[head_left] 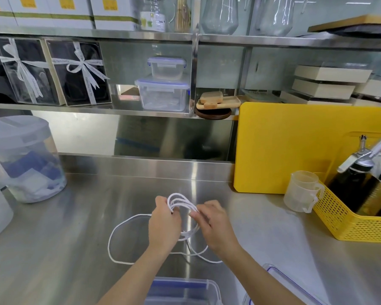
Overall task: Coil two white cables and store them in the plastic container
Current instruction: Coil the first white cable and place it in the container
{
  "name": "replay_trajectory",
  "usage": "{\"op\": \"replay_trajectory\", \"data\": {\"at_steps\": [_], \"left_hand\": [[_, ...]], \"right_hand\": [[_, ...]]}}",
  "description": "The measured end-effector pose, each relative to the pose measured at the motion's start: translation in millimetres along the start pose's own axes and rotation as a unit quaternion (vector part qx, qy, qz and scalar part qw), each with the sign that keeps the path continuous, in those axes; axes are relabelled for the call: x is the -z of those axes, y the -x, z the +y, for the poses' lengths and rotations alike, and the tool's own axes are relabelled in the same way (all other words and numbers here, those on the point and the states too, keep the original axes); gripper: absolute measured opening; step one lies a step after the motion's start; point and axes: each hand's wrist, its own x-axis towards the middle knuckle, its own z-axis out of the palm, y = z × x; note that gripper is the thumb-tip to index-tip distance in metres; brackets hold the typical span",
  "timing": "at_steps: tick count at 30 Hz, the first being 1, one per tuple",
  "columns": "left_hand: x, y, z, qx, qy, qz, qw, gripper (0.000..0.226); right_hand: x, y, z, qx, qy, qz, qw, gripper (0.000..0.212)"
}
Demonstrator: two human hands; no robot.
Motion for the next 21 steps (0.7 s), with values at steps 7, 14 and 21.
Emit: {"op": "replay_trajectory", "data": {"at_steps": [7, 14, 21], "left_hand": [[15.2, -1.9, -9.9, 0.125, 0.228, -0.152, 0.953, 0.034], [47.1, -7.0, -27.7, 0.091, 0.37, -0.365, 0.85, 0.03], [33.9, -12.5, -23.3, 0.22, 0.394, -0.135, 0.882, 0.014]], "right_hand": [[13.5, 1.5, 4.1, 0.093, 0.062, -0.061, 0.992, 0.017], [16.6, 5.6, 9.7, 0.088, 0.036, -0.042, 0.995, 0.016], [15.0, 13.6, 6.2, 0.165, 0.073, -0.008, 0.984, 0.01]]}}
